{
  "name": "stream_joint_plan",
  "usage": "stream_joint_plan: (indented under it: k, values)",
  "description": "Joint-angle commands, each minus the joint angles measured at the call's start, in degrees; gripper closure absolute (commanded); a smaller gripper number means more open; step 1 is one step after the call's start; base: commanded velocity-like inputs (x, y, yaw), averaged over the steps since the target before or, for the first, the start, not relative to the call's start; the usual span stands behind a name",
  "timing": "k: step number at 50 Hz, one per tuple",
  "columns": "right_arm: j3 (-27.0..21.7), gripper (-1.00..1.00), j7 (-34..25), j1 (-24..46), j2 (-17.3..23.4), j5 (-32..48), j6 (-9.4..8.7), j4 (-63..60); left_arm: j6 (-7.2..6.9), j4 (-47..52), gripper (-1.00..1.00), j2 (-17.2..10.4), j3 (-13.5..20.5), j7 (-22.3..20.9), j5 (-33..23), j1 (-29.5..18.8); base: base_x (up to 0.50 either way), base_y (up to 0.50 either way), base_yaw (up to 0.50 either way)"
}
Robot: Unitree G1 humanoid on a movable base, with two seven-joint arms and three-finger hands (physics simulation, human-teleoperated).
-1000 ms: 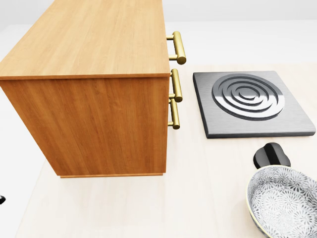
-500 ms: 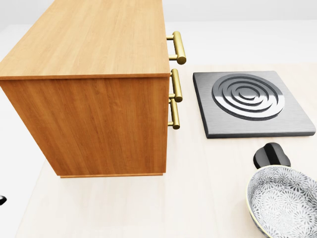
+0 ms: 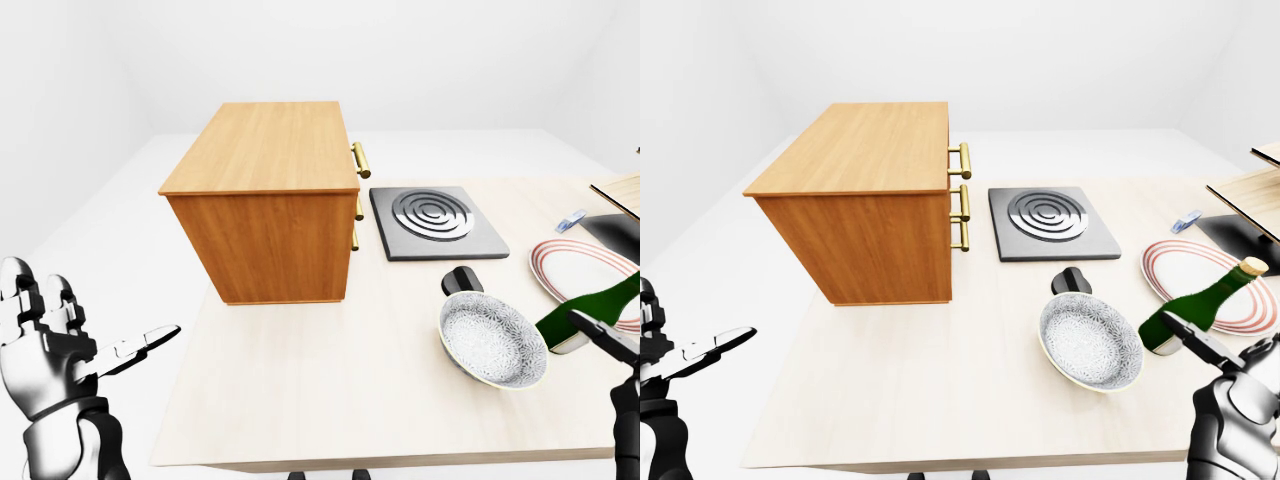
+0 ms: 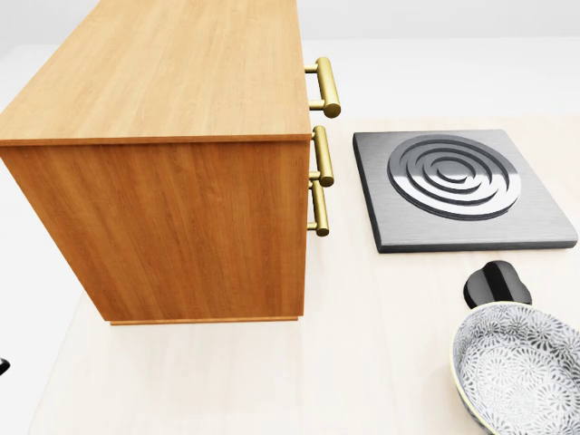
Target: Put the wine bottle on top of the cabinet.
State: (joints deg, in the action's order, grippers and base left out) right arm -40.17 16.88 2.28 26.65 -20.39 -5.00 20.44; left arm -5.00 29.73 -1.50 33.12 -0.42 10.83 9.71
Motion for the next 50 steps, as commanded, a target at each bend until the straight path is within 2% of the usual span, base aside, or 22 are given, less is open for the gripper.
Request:
stream_joint_plan:
  k: [1,26,50]
  values:
    - [1.04,-1.0,0.08,1.93,2.09,0.63,0.0,2.74,0.0,0.37,-1.0,0.01,0.01,0.07,-0.1,-0.03,0.0,0.0,0.0]
    - [4.6,-1.0,-0.1,4.6,5.17,0.24,0.0,14.47,0.0,0.48,-1.0,-0.03,0.32,0.01,0.07,-0.05,0.0,0.0,0.0]
    - [10.82,-1.0,-1.72,9.56,8.06,-0.72,0.0,27.0,0.0,-0.15,-1.0,-0.1,0.3,-0.09,0.15,0.04,0.0,0.0,0.0]
